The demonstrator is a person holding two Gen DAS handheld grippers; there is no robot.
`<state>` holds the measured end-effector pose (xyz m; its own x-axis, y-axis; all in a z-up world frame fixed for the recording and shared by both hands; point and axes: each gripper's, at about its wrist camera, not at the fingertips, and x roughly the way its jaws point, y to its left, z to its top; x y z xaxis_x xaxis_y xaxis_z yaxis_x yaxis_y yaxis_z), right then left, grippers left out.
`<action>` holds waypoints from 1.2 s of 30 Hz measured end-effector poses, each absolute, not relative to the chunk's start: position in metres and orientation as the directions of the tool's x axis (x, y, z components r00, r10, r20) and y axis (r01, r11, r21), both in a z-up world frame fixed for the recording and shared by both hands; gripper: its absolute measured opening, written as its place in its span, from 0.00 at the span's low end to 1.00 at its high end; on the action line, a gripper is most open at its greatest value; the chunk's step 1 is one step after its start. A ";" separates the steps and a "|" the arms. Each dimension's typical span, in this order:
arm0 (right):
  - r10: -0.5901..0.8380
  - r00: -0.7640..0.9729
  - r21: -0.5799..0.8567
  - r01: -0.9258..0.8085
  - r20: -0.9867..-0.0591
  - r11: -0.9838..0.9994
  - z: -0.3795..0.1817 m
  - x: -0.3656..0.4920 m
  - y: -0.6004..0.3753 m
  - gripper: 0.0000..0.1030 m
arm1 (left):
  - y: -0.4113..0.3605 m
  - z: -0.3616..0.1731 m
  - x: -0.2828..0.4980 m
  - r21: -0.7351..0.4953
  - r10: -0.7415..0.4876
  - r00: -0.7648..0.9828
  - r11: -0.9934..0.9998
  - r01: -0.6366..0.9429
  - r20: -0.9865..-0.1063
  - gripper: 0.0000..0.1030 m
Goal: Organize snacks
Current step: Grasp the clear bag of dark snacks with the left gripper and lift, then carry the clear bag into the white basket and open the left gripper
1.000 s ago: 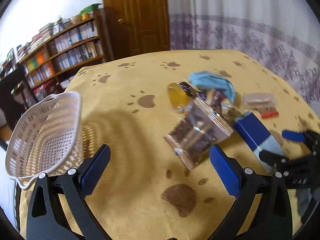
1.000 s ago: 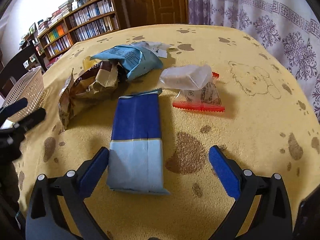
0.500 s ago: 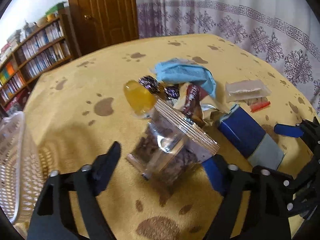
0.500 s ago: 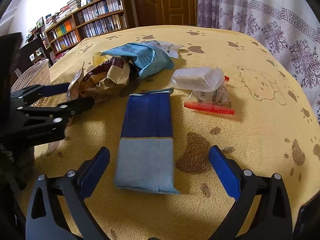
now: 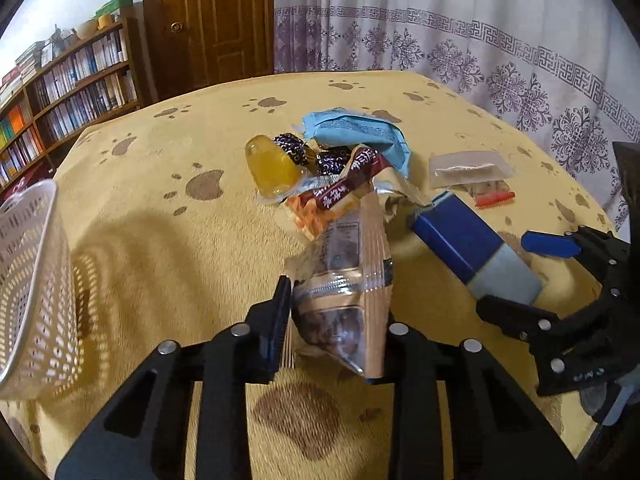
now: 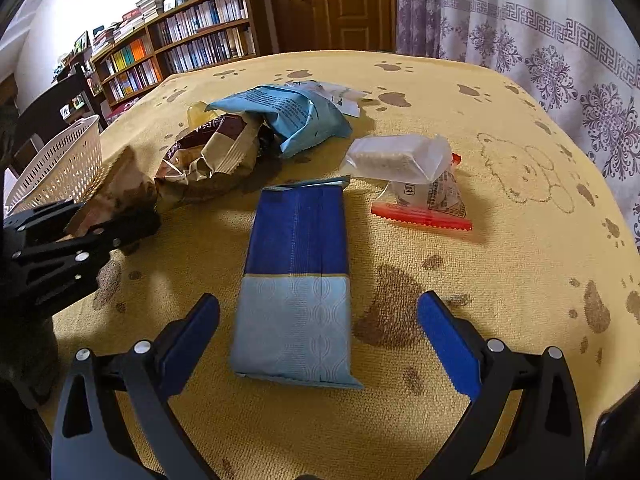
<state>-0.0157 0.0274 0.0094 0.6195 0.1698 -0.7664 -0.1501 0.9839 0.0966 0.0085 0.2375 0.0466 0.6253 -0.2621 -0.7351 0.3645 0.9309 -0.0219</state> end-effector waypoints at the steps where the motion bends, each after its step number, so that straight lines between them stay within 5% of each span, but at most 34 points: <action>1: 0.170 0.619 0.097 -0.150 -0.766 0.984 0.009 -0.016 0.027 0.95 | 0.239 0.049 0.006 -0.025 -0.262 0.629 0.933 0.360 -0.732 0.25; 16: 0.170 0.620 0.097 -0.150 -0.766 0.984 0.009 -0.016 0.027 0.95 | 0.268 0.100 -0.016 -0.061 -0.253 0.720 0.957 0.282 -0.646 0.20; 36: 0.170 0.620 0.097 -0.150 -0.766 0.984 0.009 -0.016 0.027 0.95 | 0.399 0.152 -0.013 -0.068 0.055 0.824 0.991 -0.113 -0.565 0.20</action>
<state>-0.0157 0.0274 0.0095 0.6195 0.1700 -0.7663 -0.1503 0.9839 0.0968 -0.0133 0.3995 0.1523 0.8235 0.0555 -0.5646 -0.1134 0.9912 -0.0681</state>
